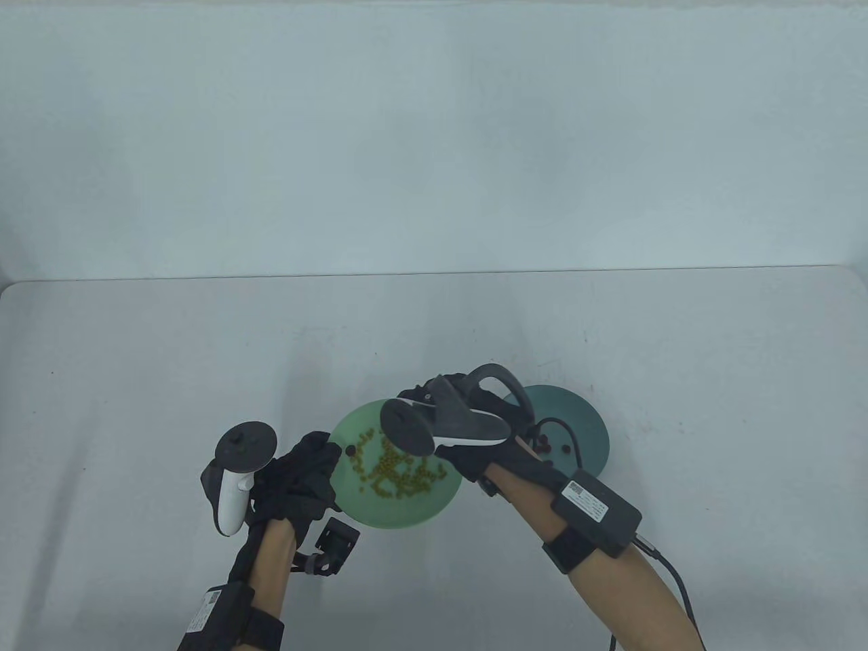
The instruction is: Pick cranberries with hand pinch into plate
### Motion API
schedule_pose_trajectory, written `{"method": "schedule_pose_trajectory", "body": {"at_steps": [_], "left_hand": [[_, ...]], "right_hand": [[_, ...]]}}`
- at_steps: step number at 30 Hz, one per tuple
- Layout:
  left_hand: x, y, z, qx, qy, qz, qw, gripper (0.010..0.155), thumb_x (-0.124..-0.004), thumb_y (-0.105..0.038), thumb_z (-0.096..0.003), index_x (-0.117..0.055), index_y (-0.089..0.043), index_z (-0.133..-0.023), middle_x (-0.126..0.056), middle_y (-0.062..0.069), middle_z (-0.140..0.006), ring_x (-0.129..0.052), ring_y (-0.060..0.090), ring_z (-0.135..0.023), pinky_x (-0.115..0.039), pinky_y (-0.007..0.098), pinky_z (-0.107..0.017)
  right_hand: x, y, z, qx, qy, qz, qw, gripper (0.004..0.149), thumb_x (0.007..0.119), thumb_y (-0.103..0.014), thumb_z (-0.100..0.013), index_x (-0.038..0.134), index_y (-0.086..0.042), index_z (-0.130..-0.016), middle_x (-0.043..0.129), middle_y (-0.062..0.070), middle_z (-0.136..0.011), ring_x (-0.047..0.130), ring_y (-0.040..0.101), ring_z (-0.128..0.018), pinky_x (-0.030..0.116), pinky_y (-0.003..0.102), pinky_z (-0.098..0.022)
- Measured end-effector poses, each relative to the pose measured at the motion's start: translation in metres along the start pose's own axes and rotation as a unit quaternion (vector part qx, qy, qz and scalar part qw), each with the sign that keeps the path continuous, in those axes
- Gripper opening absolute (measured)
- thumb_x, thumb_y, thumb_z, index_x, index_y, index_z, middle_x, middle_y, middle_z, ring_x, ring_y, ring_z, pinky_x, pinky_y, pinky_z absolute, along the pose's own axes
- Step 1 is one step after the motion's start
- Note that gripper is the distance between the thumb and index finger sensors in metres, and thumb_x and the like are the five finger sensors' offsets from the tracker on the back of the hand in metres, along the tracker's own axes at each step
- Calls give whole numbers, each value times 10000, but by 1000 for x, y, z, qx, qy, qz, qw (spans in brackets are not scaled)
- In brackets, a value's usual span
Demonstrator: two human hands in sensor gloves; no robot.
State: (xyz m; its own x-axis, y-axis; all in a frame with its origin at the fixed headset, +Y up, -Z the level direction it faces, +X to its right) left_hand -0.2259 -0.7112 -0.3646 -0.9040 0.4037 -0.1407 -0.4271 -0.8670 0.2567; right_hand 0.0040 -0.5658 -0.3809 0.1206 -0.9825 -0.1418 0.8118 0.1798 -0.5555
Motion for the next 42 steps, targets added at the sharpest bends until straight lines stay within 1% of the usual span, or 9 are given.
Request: {"method": "schedule_pose_trajectory", "body": {"at_steps": [3,6,10,17,22,28,35,39,42], "left_hand": [[1,0,0,-1,-1,0,1000,474,-664,-248,-601,-633,-16,-1013,-905,155,-779,-1103,229,-443,-966,295,-341],[1,0,0,-2,-2,2,1000,473,-664,-248,-601,-635,-16,-1012,-905,156,-779,-1102,229,-444,-966,294,-341],[1,-1,0,-3,-2,3,1000,473,-664,-249,-601,-634,-17,-1012,-905,153,-780,-1101,229,-444,-966,294,-342],[2,-1,0,-7,-4,2,1000,472,-664,-249,-601,-635,-18,-1012,-904,153,-780,-1102,227,-444,-966,292,-341],[2,-1,1,-9,-3,4,1000,473,-664,-250,-601,-634,-17,-1012,-906,153,-779,-1102,227,-443,-966,293,-340],[2,-1,1,-11,-1,6,1000,473,-664,-251,-601,-636,-18,-1012,-905,152,-779,-1103,227,-442,-966,292,-340],[2,-1,1,-9,-3,2,1000,473,-664,-250,-601,-634,-18,-1012,-906,152,-778,-1102,227,-443,-967,292,-339],[2,-1,1,-7,-2,1,1000,474,-664,-251,-601,-635,-16,-1012,-905,152,-779,-1102,226,-442,-967,291,-339],[1,-1,1,-7,-1,0,1000,473,-664,-250,-602,-634,-18,-1013,-905,154,-779,-1102,228,-442,-966,291,-340]], "right_hand": [[7,28,8,36,-7,-4,999,491,727,-504,-533,857,-149,-847,907,-164,-402,953,44,-325,873,327,-378],[22,59,17,79,-24,-10,997,489,728,-503,-533,856,-150,-847,906,-163,-402,952,46,-324,872,329,-378],[54,98,27,142,-55,-15,988,489,728,-503,-532,855,-152,-848,906,-163,-402,951,45,-324,871,328,-379],[107,140,37,214,-110,-33,970,487,726,-497,-536,851,-149,-853,905,-162,-403,950,47,-326,869,329,-381],[138,153,40,242,-141,-40,959,482,726,-492,-538,849,-153,-857,905,-161,-405,950,48,-328,868,330,-382],[164,161,40,263,-172,-44,948,478,726,-488,-540,851,-155,-859,905,-161,-405,950,49,-329,868,331,-383],[180,161,37,267,-193,-45,943,475,727,-488,-540,856,-159,-857,906,-160,-404,950,50,-329,868,332,-381],[184,160,35,267,-199,-40,942,476,729,-489,-539,859,-161,-858,907,-160,-405,951,51,-328,869,334,-379],[185,160,35,270,-198,-34,942,506,724,-510,-533,845,-167,-885,909,-157,-419,951,51,-337,868,334,-384]]}}
Point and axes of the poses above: the tracker on the back of each hand, its own y axis roughly to the little-finger side, its own z axis roughly from the fingertips to the wrist, x = y × z, the point moved 1 cm from there along -z, roughly from the wrist to the fingertips
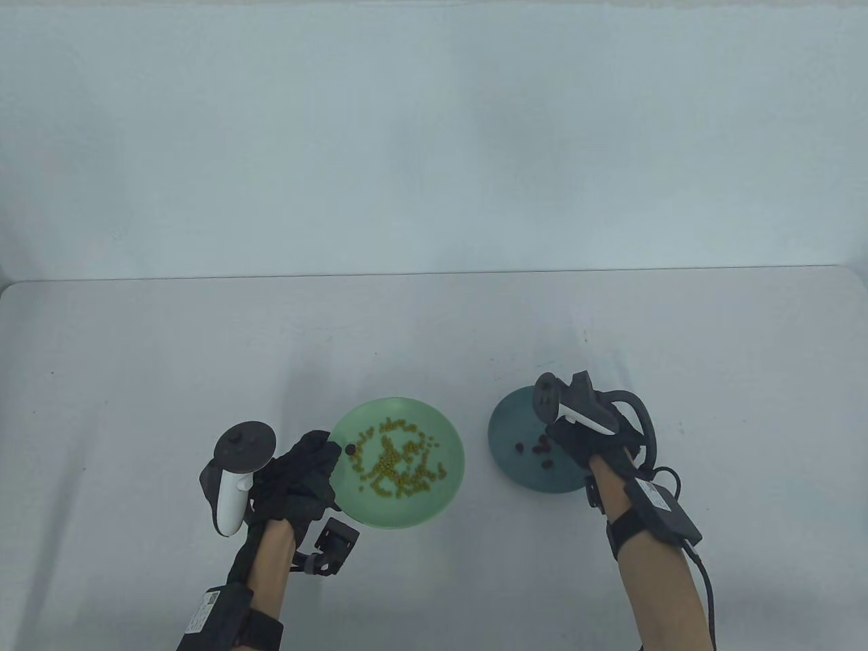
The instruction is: Pick cranberries with hand pinch into plate
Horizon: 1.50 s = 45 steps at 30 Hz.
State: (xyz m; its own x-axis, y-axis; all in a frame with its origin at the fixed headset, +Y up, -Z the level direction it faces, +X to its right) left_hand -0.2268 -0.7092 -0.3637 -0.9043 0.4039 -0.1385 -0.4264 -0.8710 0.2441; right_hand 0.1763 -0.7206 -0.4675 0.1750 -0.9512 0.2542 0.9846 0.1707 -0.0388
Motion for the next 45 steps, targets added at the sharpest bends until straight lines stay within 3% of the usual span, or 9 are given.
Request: {"method": "schedule_pose_trajectory", "body": {"at_steps": [6,14,21,27,34,45], "left_hand": [[0,0,0,2,0,0,1000,473,-664,-251,-601,-635,-17,-1012,-905,152,-779,-1103,226,-442,-966,291,-340],[-2,0,0,2,3,1,1000,474,-664,-251,-602,-634,-17,-1013,-905,152,-779,-1102,226,-443,-967,290,-340],[-3,-1,0,3,6,2,1000,473,-663,-251,-602,-635,-16,-1012,-904,152,-779,-1104,224,-442,-968,288,-340],[-5,-1,0,1,10,1,1000,473,-663,-252,-602,-633,-18,-1012,-905,152,-779,-1103,224,-442,-968,288,-340],[-5,-1,0,0,9,4,1000,474,-663,-252,-602,-634,-17,-1012,-905,152,-778,-1104,223,-442,-968,288,-340],[-6,-2,0,-1,10,5,1000,474,-663,-251,-602,-632,-16,-1013,-905,153,-779,-1104,223,-442,-968,288,-340]], "right_hand": [[-13,3,4,0,13,-1,1000,511,723,-513,-532,835,-170,-895,908,-155,-423,951,53,-340,866,337,-386],[-66,-6,30,-37,68,11,997,495,721,-517,-533,843,-184,-878,908,-153,-418,952,56,-338,867,340,-382],[-120,-48,68,-111,138,32,984,501,723,-520,-531,838,-187,-887,910,-153,-421,953,56,-340,869,340,-382],[-147,-100,93,-186,170,45,967,464,720,-511,-538,835,-229,-888,912,-152,-428,956,58,-347,870,341,-387],[-151,-155,106,-253,171,53,951,473,716,-498,-546,798,-243,-936,916,-151,-444,959,58,-360,871,343,-394],[-125,-212,115,-327,128,73,933,505,709,-477,-554,728,-250,-1004,919,-149,-460,961,59,-373,872,344,-402]]}}
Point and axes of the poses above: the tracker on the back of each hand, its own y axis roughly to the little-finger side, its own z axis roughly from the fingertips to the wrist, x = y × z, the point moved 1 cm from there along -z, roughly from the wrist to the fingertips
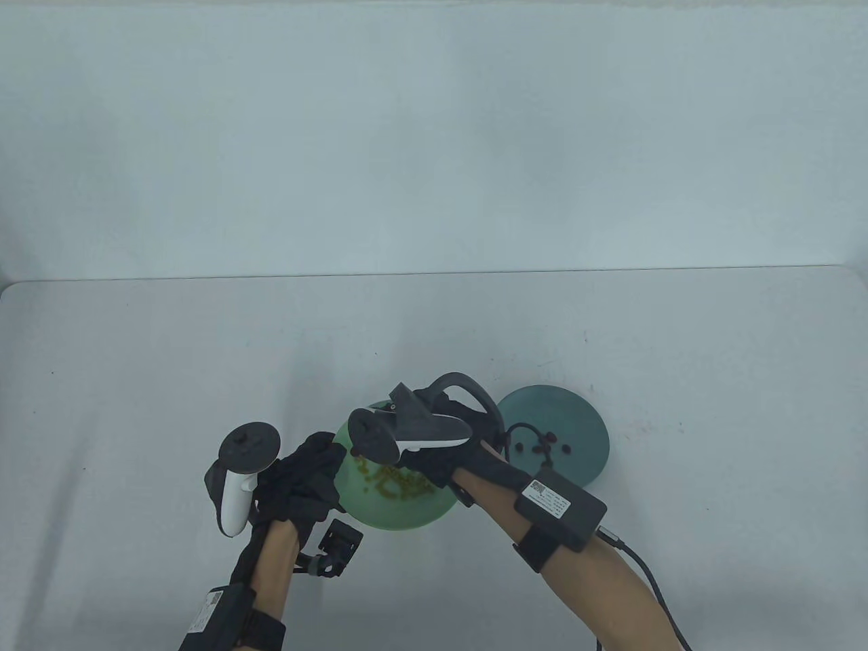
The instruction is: Pick cranberries with hand pinch into plate
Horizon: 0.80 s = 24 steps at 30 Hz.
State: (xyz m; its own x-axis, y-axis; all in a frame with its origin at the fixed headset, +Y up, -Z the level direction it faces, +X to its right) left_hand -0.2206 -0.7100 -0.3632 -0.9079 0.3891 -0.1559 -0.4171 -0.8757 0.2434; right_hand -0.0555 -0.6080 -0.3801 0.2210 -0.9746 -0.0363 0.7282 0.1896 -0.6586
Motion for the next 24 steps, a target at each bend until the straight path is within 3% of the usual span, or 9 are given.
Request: {"method": "schedule_pose_trajectory", "body": {"at_steps": [19,24], "left_hand": [[-1,-1,-1,-1,4,0,1000,474,-664,-251,-602,-631,-19,-1014,-905,154,-778,-1103,227,-442,-967,290,-340],[-2,-1,-1,-1,5,1,1000,473,-664,-251,-602,-636,-17,-1012,-906,154,-777,-1102,224,-443,-967,289,-340]], "right_hand": [[19,-15,-14,-27,-61,5,998,495,711,-450,-563,719,-246,-1014,921,-149,-474,964,59,-387,871,344,-414],[6,-9,-11,-17,-25,-31,999,438,726,-449,-555,804,-243,-933,923,-140,-467,962,65,-380,869,349,-410]]}}
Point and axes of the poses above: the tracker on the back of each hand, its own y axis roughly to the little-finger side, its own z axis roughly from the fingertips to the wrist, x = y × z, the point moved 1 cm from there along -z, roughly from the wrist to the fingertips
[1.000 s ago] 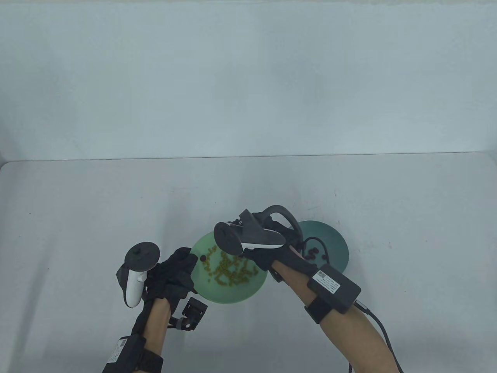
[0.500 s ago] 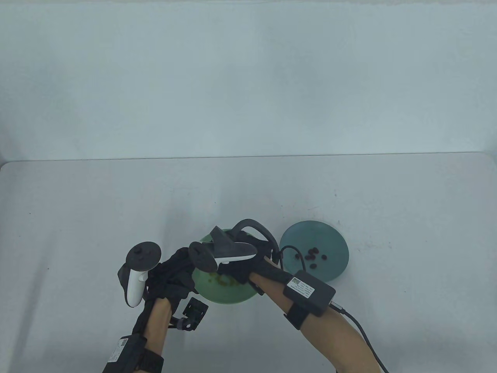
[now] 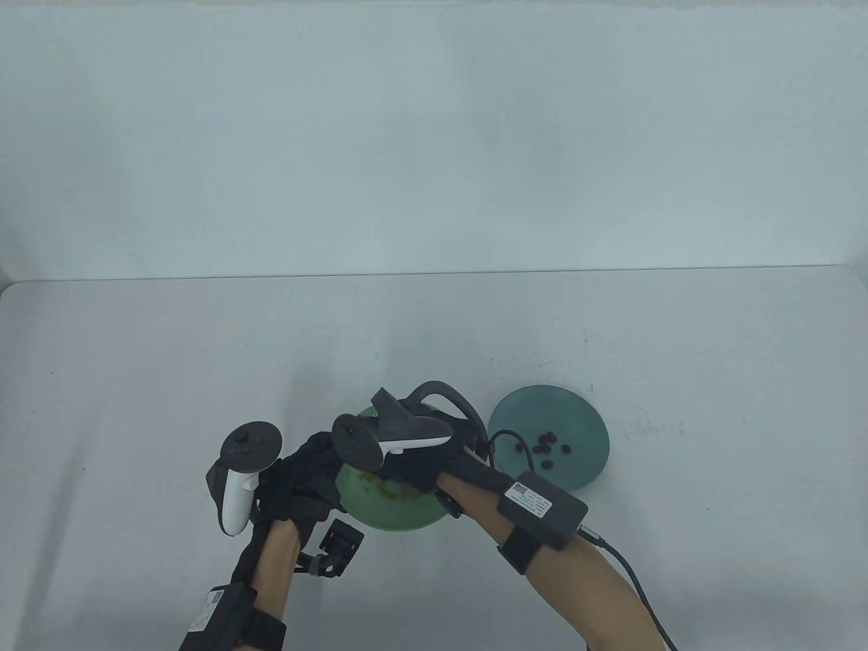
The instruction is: Pick cranberries with hand pinch into plate
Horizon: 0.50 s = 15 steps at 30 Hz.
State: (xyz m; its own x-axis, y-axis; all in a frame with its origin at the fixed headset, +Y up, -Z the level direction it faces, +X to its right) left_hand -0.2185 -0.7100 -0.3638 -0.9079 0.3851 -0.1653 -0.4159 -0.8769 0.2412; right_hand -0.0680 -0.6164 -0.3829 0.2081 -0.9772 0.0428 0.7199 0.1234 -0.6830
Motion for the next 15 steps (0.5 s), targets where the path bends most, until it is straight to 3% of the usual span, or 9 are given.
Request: {"method": "schedule_pose_trajectory", "body": {"at_steps": [15], "left_hand": [[0,0,0,-1,4,0,1000,472,-666,-249,-601,-641,-13,-1009,-909,155,-771,-1103,225,-434,-967,290,-335]], "right_hand": [[14,-10,-7,1,-5,60,998,445,754,-481,-518,831,-246,-888,927,-136,-469,961,65,-385,869,349,-414]]}}
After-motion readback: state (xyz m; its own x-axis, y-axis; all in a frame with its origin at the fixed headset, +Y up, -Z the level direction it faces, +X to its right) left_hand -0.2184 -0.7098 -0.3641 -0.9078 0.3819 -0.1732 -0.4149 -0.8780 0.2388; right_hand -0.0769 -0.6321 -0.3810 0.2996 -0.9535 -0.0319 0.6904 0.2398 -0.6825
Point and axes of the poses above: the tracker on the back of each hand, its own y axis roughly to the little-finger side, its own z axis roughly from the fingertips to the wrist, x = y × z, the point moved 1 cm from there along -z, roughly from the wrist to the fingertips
